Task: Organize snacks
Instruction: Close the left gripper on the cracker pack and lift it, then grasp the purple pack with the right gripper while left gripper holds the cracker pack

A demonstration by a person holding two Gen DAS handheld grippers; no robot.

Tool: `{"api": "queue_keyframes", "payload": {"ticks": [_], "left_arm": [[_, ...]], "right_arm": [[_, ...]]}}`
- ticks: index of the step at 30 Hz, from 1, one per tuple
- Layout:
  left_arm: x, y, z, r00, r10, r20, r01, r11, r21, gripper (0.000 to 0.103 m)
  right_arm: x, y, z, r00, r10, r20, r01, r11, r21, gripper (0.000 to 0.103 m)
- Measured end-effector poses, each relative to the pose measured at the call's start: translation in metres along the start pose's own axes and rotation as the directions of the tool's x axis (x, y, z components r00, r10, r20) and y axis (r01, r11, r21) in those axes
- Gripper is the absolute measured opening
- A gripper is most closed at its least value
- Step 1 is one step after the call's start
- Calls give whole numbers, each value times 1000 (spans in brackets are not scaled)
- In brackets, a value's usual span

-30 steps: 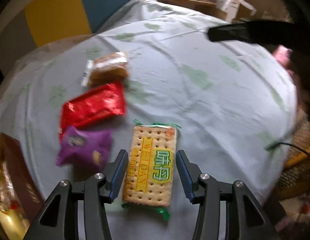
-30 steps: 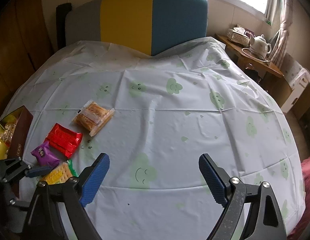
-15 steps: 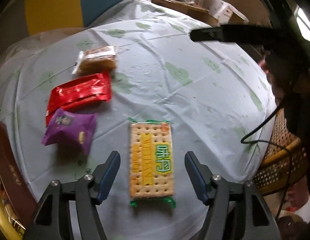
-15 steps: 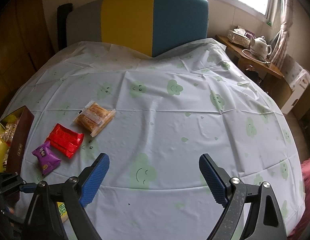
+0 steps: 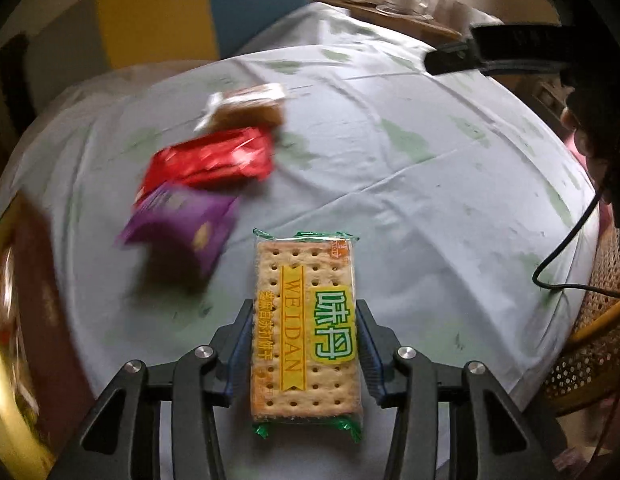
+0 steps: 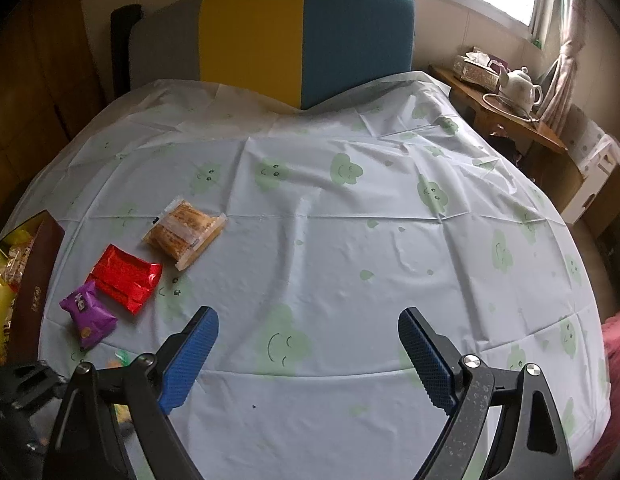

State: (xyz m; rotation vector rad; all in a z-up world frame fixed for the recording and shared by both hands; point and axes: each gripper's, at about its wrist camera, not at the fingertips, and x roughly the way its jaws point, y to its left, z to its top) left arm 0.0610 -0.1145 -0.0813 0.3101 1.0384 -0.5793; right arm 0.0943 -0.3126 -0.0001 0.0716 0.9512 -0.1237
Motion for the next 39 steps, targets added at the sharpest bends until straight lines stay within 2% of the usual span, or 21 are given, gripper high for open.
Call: {"api": "queue_keyframes", "payload": {"ticks": [3,5,12,16,19,21,26,29,31,34,38,39], "left_arm": [[-6,6,-20,999,34,37,-33,999,-25,48],[-9,9,-32,996,36,87,-32,999,-42,48],[-10,9,-39,987,62,145,-55,997,-51,48],[-8,7,-41,983,63,170,-55,997,-52,48],[-7,7,-42,981,61,182,-52,997,-51,48],[-7,8,-42,981,56,186,-47,998,-52,48],[-7,8,-43,979,51,198,-40,998,-57,48],[-7,9,-44,979,43,200,-32,998,-62,48],[-8,10,-44,979,39,202,-27,998,-63,48],[-8,10,-44,978,37,204,-25,998,-65,48],[-8,11,-45,977,35,208,-21,998,-66,48],[-8,11,-45,977,34,208,-20,998,-67,48]], "right_arm": [[2,4,-2,1000,3,-10,-3,1000,-20,92],[4,8,-3,1000,13,-19,-14,999,-38,92],[10,35,-13,994,90,-55,-97,985,-140,90],[13,54,-21,987,133,-90,-149,968,-203,77],[15,70,-28,973,188,-132,-216,945,-245,63],[15,79,-29,959,234,-159,-268,931,-249,59],[7,114,-19,913,358,-195,-401,873,-278,59],[7,148,-11,908,368,-199,-416,837,-355,68],[16,169,-6,896,381,-227,-442,811,-383,71],[33,192,-3,883,377,-279,-465,784,-411,72],[60,220,-5,882,341,-324,-462,759,-458,71],[64,223,-6,881,338,-331,-464,756,-462,64]]}}
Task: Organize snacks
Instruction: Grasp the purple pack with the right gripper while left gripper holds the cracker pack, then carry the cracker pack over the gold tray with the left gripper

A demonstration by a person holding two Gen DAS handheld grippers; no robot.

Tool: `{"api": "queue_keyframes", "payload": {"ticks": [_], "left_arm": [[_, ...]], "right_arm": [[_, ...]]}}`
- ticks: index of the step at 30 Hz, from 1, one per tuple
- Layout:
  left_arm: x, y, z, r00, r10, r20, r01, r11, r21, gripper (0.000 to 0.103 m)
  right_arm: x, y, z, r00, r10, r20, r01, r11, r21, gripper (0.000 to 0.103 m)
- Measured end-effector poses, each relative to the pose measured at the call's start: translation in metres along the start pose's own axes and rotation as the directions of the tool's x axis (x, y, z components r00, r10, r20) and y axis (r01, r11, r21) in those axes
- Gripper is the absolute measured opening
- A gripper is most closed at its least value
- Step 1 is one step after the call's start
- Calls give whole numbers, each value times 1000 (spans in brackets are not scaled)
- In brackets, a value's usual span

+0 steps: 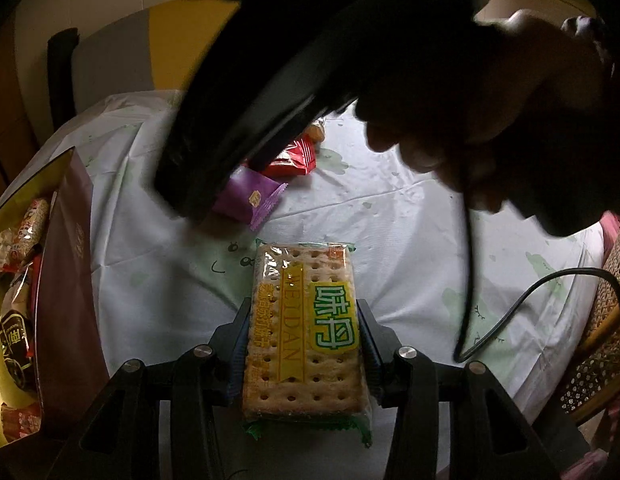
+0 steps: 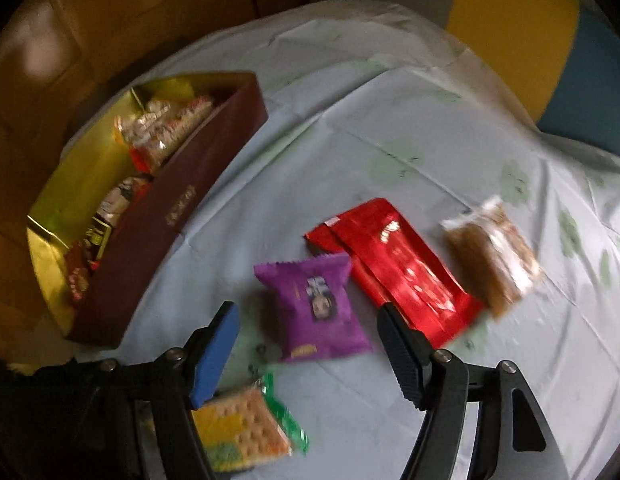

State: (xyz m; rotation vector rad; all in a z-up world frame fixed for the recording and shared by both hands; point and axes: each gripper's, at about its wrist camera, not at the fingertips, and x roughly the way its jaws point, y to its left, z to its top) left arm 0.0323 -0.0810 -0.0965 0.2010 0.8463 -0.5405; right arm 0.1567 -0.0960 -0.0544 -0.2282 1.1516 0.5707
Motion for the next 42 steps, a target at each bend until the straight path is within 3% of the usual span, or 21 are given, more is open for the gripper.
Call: {"api": "queue_keyframes", "payload": {"ticks": [1,2,6,13,19,26,30,36,39,42], "left_arm": [[-1,1,0,1000,-1,0,1,1000,-1,48],[-1,1,0,1000,-1,0,1,1000,-1,48],[-2,0,0,1000,0,1,0,1000,-3,48],[-2,-1,0,1000,9,1,-9,1000,-3,48],[-3,-3,1,1000,24,-10,-24,1000,4,48],[0,-5,9,997,39,-65,-38,999,15,47],[-15,2,15,998,-22,-67,19,999,-41,47],[-74,37,37,997,-55,60,64,986,-155,47],[-99,76,42,995,-23,93,48,962,-269,47],[-120,126,35,994,47,98,-3,915,-404,47]], "right_arm": [[5,2,1,1000,-20,2,20,1000,-13,35],[6,2,1,998,-57,8,57,998,-18,37],[-11,5,-6,997,-50,58,50,999,-9,36],[-47,-17,-55,997,-82,11,81,995,52,37],[-39,-44,-101,991,-126,-50,131,982,134,37],[-42,-36,-109,991,-133,-3,133,987,93,37],[-42,-30,-110,988,-156,-1,156,986,62,37],[-39,-24,-108,984,-180,-11,180,983,37,38],[-38,-21,-108,982,-187,-8,187,982,32,38],[-40,-20,-109,982,-191,-8,191,981,26,38]]}}
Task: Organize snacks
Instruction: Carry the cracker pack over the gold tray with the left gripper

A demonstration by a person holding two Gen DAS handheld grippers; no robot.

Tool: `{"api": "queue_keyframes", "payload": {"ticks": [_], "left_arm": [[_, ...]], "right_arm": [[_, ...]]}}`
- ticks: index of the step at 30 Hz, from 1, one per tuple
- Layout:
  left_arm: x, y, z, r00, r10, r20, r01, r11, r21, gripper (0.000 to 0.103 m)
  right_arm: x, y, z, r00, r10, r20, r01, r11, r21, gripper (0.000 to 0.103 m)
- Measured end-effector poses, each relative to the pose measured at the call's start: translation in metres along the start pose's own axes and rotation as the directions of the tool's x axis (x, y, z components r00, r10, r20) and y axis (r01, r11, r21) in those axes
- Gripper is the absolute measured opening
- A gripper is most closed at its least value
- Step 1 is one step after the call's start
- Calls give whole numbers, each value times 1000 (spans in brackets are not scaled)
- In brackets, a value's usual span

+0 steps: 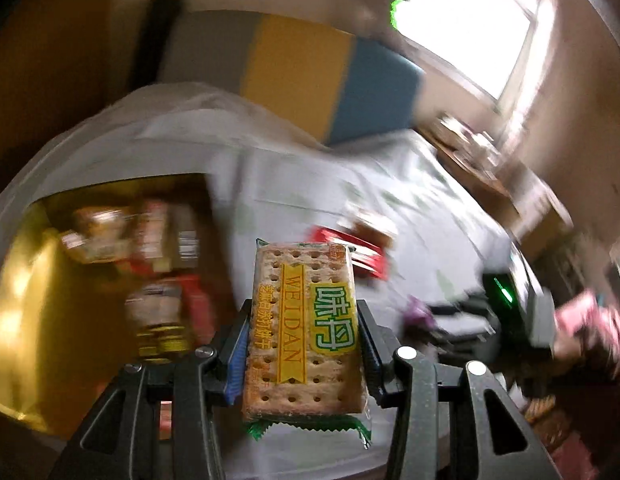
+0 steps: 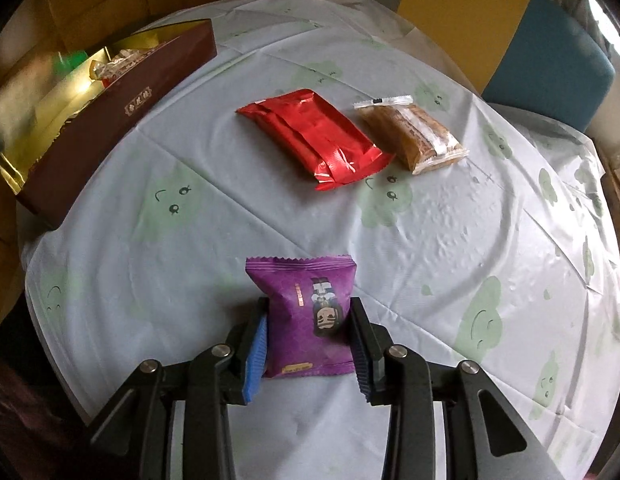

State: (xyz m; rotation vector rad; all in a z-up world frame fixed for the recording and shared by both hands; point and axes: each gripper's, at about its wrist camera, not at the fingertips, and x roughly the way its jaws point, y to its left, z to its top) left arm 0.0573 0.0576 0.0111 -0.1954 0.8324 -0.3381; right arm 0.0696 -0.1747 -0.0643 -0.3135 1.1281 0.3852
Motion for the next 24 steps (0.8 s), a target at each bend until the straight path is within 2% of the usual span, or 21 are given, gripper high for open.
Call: {"api": "queue_keyframes", "payload": {"ticks": [4,6,10,15,20,24], "left_arm": [[-18,58,5,995,102,17,-98,984,-147,47],[-21,86,4,990,142,2,-138,965,-225,47],[-18,124,-1,983,175,-49,-182,922,-341,47],[6,141,0,975,191,-114,-220,891,-398,47],[35,149,4,966,195,-169,-248,881,-403,47],[56,155,3,947,218,-237,-299,867,-398,48]], "right_arm": [[1,1,2,1000,-6,-2,6,1000,-3,38],[2,1,2,1000,-12,-4,12,1000,-5,39],[0,2,2,1000,-16,-7,16,1000,-7,40],[-1,2,2,1000,-5,-8,5,1000,-4,41],[2,-2,3,1000,1,-14,-1,1000,6,43],[3,-4,4,1000,10,-18,-10,1000,14,45]]}}
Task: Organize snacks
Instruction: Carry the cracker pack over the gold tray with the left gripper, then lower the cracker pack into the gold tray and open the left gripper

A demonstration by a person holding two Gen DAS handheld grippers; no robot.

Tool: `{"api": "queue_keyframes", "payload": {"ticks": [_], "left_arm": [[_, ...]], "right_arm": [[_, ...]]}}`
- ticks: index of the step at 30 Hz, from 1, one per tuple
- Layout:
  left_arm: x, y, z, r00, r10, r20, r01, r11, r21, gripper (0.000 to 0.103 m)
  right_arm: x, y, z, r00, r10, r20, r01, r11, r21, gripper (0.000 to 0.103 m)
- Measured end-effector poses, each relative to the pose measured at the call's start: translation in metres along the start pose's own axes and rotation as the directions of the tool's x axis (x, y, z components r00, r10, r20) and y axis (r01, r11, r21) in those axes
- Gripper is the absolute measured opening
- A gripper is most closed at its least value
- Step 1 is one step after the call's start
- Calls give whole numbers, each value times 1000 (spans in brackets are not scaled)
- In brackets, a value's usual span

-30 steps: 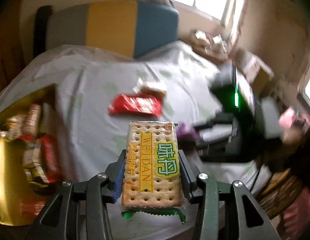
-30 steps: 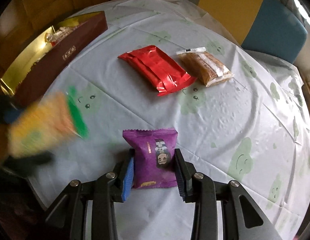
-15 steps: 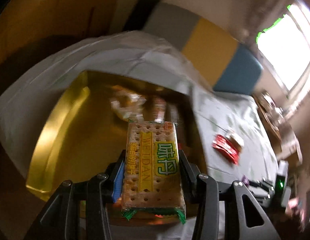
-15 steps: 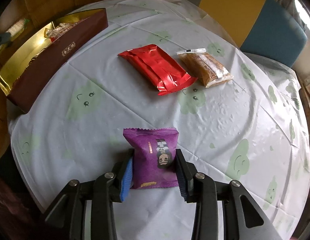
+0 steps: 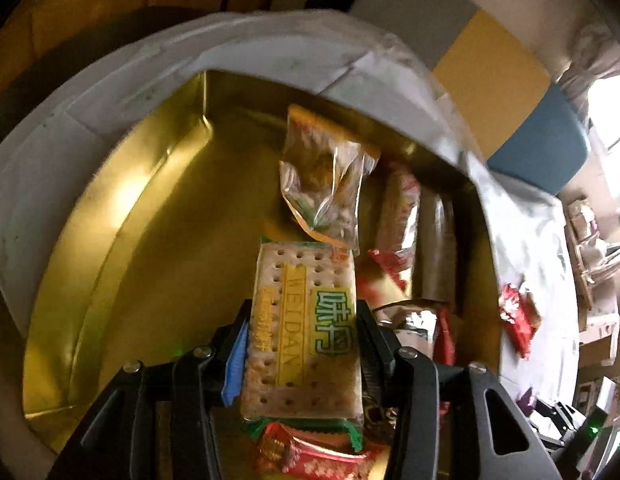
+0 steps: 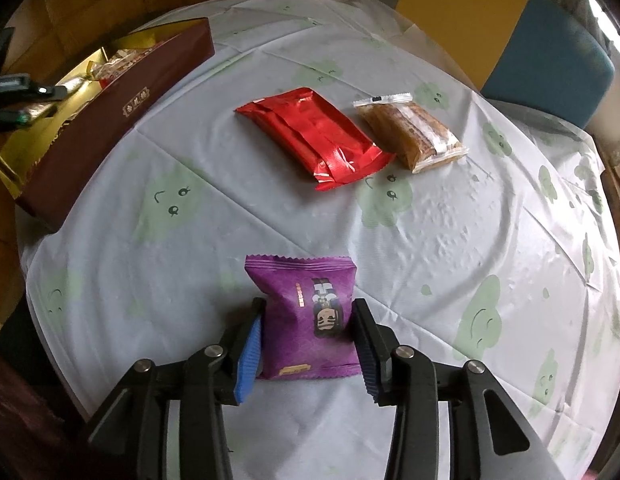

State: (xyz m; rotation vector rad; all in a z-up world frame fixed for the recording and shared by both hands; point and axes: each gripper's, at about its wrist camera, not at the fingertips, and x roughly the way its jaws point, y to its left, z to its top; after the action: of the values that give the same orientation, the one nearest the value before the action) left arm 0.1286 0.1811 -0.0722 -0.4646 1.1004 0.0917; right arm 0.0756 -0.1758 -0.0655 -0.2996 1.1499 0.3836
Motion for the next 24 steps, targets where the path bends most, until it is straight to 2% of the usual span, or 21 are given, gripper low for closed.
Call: {"api": "queue_keyframes", "payload": {"ticks": [4,8,12,14,17,20,24], "left_arm": [[3,-5,-3,1000,6,-4,-5,1000,24,56],[-7,-4,-8,999,35,30,-36,999,22,57],[-29,-13,-20,990,92,107,-99,993,64,57],[-40,-22,-31,982,106,153,-123,987,106,57],[-51,-32,-45,976,93,196,-125,980,155,57],[-62,-41,-57,975,61,214,-103,976,192,57],[-74,-58,-72,974,7,225,-68,963,263,57]], "right_arm": [[0,-1,1,1000,5,-1,-5,1000,2,49],[2,-1,2,1000,10,-4,-10,1000,2,50],[3,-2,3,1000,19,-10,-19,1000,8,61],[4,-2,3,999,31,-13,-31,999,15,62],[2,-6,5,999,46,-8,-46,998,35,62],[-3,-14,8,998,65,12,-66,995,72,69],[-8,-24,10,996,85,35,-89,990,114,70]]}}
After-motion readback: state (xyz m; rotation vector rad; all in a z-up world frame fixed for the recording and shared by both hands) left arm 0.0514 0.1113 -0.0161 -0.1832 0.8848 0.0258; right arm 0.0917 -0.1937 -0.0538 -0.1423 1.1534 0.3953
